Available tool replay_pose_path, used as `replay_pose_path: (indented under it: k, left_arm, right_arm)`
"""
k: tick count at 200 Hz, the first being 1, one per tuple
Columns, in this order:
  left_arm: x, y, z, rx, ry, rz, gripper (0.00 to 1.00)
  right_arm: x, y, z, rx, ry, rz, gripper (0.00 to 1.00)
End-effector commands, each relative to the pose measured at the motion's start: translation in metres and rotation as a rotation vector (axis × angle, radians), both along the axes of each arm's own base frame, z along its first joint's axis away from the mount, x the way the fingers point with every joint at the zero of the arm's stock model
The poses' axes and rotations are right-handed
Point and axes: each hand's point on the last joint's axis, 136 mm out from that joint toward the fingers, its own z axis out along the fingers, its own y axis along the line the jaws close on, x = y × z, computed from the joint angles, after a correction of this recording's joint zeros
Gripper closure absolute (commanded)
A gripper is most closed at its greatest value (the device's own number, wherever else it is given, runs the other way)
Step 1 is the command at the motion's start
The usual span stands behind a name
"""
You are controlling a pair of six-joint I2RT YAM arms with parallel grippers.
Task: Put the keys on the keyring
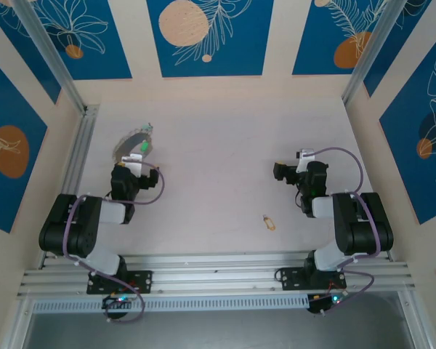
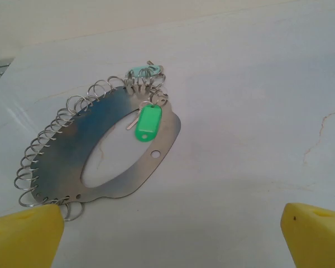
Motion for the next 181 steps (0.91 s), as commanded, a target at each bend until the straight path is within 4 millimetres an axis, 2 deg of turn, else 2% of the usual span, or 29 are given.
replay_pose_path:
  k: [1, 181]
  left_arm:
    - [0.0012, 0.0015, 0.0017, 0.000, -0.009, -0.013, 0.00]
    - [0.0012, 0.0016, 0.0019, -0.001, -0.009, -0.012, 0.00]
  right_arm:
    - [0.0072, 0.0007, 0.0106, -0.008, -0.034, 0.013, 0.01]
    - [0.0073, 0.0007, 0.0117, -0.001, -0.037, 0.018, 0.01]
